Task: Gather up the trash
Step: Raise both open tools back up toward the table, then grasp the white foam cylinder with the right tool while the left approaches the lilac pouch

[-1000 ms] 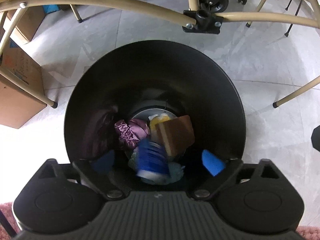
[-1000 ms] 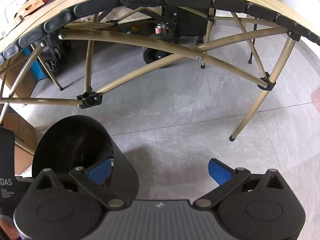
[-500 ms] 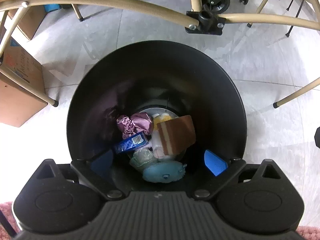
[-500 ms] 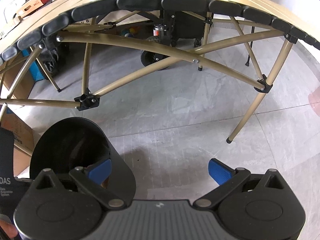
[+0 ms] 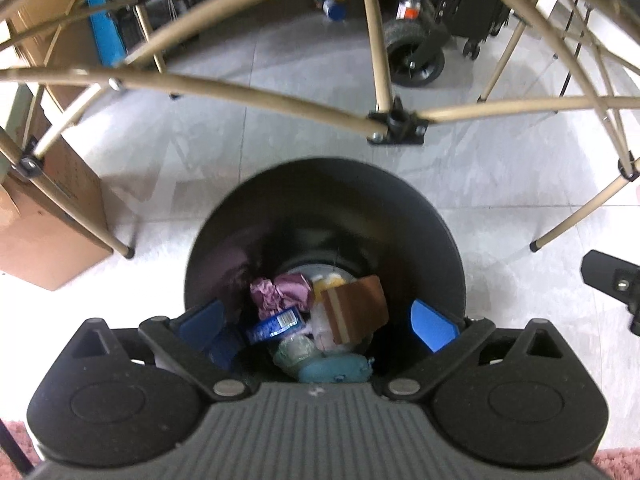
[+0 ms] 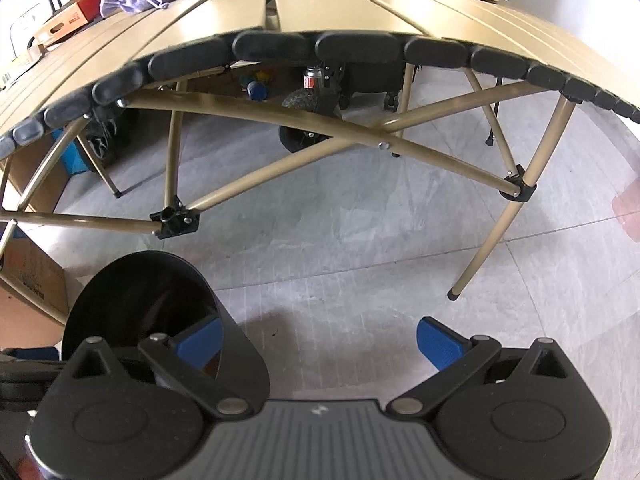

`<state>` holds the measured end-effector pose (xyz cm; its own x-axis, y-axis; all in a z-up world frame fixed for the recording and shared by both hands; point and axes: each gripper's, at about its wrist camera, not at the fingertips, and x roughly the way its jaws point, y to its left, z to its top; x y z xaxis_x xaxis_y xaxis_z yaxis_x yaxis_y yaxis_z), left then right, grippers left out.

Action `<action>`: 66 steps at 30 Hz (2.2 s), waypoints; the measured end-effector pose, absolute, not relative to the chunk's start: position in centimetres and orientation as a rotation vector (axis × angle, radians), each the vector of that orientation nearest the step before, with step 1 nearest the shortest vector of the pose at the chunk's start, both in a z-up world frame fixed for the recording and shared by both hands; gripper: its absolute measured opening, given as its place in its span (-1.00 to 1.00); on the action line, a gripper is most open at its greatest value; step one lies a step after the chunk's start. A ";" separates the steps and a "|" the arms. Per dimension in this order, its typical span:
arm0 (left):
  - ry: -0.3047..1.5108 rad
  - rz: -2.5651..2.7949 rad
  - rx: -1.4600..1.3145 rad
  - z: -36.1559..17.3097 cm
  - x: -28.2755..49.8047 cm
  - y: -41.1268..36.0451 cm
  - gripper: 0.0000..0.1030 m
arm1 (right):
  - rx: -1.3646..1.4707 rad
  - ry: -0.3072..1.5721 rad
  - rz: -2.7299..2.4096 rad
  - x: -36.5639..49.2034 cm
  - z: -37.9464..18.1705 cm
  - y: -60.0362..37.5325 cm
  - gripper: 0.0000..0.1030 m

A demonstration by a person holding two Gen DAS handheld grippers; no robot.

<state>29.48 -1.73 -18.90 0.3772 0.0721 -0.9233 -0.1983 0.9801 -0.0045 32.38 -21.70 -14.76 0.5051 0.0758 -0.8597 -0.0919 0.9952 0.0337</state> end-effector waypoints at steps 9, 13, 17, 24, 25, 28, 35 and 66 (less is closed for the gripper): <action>1.066 0.139 -0.104 -15.6 27.6 -1.7 1.00 | -0.020 1.024 0.106 32.3 -14.3 -21.5 1.00; 1.010 0.120 -0.109 -14.0 26.4 -1.4 1.00 | -0.011 1.003 0.113 31.9 -13.6 -21.6 1.00; 0.928 0.108 -0.117 -11.9 25.1 -1.3 1.00 | 0.007 0.954 0.125 31.1 -12.0 -21.8 1.00; 0.740 0.099 -0.149 -7.4 23.1 -0.8 1.00 | 0.063 0.781 0.173 28.9 -7.2 -23.1 1.00; 0.711 0.099 -0.152 -6.8 22.9 -0.7 1.00 | 0.073 0.752 0.182 28.6 -6.5 -23.3 1.00; 0.657 0.102 -0.151 -5.6 22.7 -0.4 1.00 | 0.104 0.676 0.208 28.3 -5.0 -23.8 1.00; 0.527 0.125 -0.132 -2.9 22.7 0.2 1.00 | 0.135 0.565 0.260 28.6 -2.9 -23.8 1.00; 0.280 0.202 -0.110 4.2 34.5 5.3 1.00 | 0.209 0.392 0.316 44.1 1.0 -16.2 1.00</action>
<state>34.46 5.35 4.20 0.9410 0.1822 -0.2852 -0.2129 0.9738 -0.0801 44.07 -16.18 1.02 0.8765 0.3403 -0.3405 -0.2605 0.9301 0.2591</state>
